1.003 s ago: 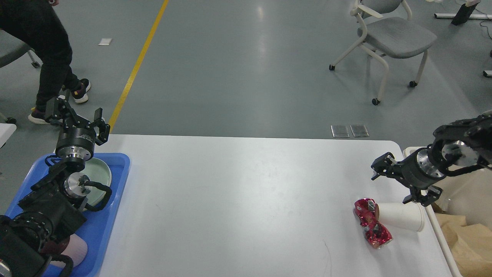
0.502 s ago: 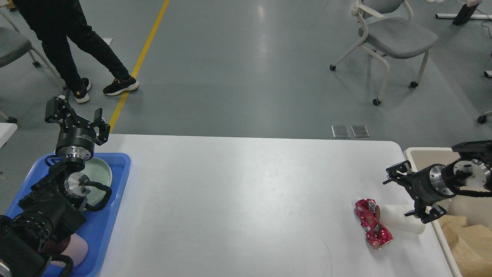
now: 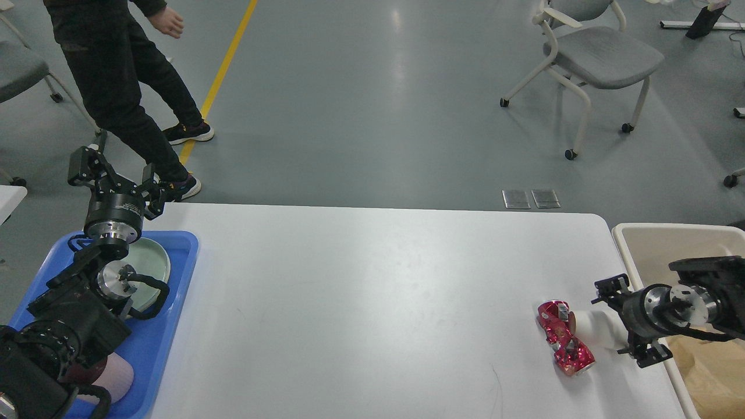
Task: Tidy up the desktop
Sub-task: 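Lower the right gripper onto the white paper cup and grasp it, then lift the paper cup and drop it into the white bin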
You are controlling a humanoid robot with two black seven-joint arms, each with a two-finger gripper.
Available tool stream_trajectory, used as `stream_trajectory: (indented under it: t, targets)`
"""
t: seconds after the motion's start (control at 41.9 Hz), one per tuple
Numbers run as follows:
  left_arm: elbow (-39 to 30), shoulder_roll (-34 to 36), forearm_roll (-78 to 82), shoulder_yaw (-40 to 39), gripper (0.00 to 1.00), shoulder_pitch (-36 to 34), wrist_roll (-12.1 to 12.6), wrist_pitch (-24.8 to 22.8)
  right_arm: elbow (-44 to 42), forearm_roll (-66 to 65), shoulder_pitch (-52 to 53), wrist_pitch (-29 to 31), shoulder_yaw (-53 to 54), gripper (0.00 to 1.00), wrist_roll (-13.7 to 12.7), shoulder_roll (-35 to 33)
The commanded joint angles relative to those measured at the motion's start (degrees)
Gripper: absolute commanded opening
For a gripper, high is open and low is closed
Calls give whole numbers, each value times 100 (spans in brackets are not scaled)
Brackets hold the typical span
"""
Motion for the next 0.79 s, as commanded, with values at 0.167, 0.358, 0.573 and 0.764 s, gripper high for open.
stream_trajectory:
  t: [0.167, 0.358, 0.573, 0.764]
  targets:
    - [0, 0, -1, 0, 97, 0, 0, 0, -407, -114, -265, -503, 238, 100, 3, 210]
    - [0, 0, -1, 0, 97, 0, 0, 0, -424, -255, -256, -864, 238, 96, 12, 298]
    - [0, 0, -1, 0, 97, 0, 0, 0, -424, -299, -230, -917, 247, 69, 12, 491]
    - [0, 0, -1, 0, 97, 0, 0, 0, -424, -290, -116, -935, 308, 27, 3, 571]
